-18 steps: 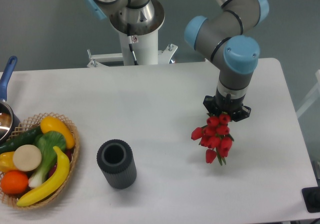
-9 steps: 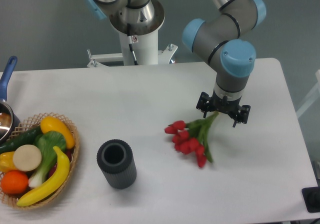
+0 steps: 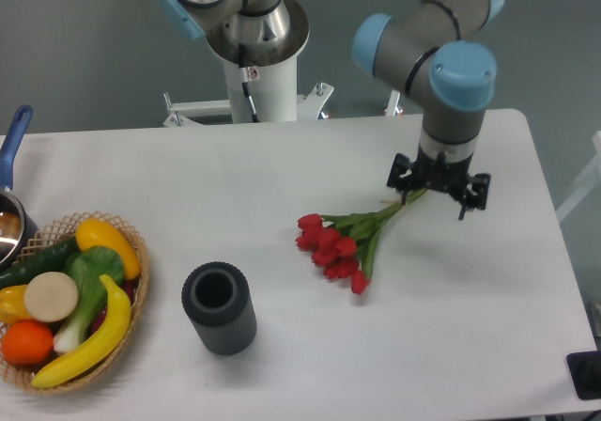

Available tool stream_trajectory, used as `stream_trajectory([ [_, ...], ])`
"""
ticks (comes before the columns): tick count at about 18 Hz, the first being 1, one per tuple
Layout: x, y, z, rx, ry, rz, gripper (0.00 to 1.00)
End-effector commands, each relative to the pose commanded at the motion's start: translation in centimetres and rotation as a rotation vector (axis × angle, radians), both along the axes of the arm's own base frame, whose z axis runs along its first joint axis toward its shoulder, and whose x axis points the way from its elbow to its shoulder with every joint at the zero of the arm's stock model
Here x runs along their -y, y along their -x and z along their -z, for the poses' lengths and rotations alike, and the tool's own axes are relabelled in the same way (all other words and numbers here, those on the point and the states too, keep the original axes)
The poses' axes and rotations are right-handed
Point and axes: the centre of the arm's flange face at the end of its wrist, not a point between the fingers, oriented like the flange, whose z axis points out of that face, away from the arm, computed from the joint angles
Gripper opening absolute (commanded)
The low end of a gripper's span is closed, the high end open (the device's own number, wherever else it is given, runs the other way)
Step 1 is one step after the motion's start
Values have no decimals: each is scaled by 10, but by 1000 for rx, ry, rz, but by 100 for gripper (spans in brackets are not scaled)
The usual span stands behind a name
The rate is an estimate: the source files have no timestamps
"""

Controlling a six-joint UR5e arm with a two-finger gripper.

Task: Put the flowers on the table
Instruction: 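Raise the open gripper away from the tulips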

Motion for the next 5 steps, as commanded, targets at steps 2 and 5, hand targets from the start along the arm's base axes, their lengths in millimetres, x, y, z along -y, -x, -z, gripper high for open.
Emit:
stream_trajectory([
  [2, 0, 0, 0, -2, -4, 29, 100],
  [5, 0, -1, 2, 2, -3, 38, 100],
])
